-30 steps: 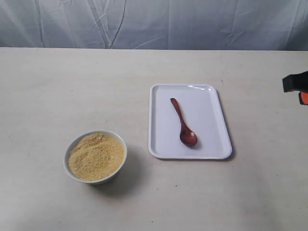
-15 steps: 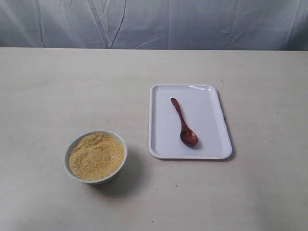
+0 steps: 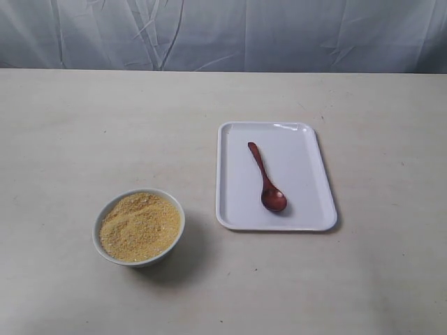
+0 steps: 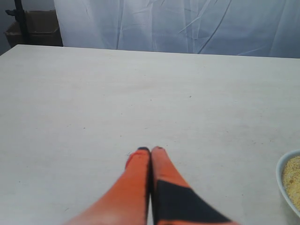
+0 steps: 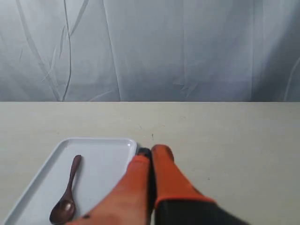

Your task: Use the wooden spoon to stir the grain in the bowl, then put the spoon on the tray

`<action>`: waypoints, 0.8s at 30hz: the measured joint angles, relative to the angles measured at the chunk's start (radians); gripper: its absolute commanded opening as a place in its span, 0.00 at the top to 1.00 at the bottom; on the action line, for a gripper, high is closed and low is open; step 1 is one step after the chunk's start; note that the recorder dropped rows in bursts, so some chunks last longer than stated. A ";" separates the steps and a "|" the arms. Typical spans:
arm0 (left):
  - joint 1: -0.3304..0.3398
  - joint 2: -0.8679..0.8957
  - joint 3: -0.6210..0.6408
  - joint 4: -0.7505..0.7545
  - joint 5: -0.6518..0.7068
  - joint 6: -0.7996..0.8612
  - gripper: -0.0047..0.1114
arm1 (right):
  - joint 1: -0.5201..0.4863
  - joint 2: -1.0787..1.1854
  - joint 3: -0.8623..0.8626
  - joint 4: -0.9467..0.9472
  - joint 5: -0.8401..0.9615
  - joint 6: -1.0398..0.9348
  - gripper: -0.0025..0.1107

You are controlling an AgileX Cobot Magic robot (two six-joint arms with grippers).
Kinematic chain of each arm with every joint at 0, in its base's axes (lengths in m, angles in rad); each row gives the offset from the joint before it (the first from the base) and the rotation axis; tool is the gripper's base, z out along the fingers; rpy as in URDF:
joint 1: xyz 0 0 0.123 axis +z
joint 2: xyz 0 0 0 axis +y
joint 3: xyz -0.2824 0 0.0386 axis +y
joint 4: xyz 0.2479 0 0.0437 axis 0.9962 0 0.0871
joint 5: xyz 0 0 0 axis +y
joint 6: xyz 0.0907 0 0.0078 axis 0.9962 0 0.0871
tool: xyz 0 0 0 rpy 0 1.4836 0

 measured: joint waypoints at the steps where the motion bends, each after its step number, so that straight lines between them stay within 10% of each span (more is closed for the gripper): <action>1: 0.000 0.000 0.000 0.000 0.000 0.000 0.96 | 0.000 0.000 0.000 0.000 0.000 0.000 0.98; 24: 0.000 0.000 0.000 0.000 0.000 0.000 0.96 | 0.000 -0.131 0.254 -0.124 -0.019 0.000 0.98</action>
